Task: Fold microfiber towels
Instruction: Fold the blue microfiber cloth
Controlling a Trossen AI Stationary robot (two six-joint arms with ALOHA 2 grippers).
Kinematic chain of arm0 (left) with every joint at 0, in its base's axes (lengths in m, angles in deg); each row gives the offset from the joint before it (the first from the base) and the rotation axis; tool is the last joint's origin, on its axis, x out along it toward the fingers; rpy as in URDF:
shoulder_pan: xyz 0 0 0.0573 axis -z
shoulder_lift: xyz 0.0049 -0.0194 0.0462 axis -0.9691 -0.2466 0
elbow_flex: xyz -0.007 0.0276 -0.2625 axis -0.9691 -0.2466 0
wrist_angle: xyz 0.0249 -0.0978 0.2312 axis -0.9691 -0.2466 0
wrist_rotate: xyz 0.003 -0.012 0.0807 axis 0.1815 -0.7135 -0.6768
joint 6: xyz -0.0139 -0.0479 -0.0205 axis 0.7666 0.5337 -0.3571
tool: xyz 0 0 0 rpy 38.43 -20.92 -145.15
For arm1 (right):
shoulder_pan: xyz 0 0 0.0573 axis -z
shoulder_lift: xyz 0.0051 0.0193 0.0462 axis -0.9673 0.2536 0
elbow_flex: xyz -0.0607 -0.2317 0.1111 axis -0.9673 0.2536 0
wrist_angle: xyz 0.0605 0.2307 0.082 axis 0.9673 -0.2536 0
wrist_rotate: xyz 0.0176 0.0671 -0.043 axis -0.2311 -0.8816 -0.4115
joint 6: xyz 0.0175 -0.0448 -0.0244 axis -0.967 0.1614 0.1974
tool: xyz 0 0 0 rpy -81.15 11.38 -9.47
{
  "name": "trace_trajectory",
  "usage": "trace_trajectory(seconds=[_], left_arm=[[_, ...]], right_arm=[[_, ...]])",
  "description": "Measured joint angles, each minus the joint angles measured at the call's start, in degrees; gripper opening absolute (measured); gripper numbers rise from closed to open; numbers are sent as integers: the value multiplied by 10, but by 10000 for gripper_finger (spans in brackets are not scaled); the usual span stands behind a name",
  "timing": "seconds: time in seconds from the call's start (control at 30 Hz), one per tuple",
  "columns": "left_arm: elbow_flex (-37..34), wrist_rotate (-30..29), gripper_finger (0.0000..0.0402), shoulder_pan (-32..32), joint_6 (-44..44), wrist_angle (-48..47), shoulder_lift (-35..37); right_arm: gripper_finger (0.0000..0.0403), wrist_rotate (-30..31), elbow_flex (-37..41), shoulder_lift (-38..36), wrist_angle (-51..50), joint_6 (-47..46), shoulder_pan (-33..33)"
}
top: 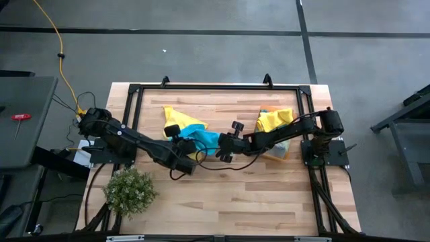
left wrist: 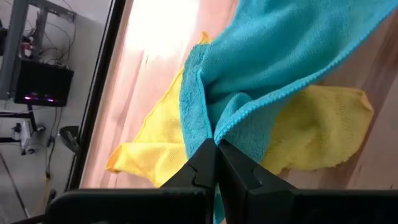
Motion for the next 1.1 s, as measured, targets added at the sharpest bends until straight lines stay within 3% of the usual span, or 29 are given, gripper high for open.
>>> trace_trajectory(seconds=[1.1], left_arm=[[-2, -9, 0, 1, -2, 0, 0]], right_arm=[[0, 2, 0, 0, -1, -1, 0]])
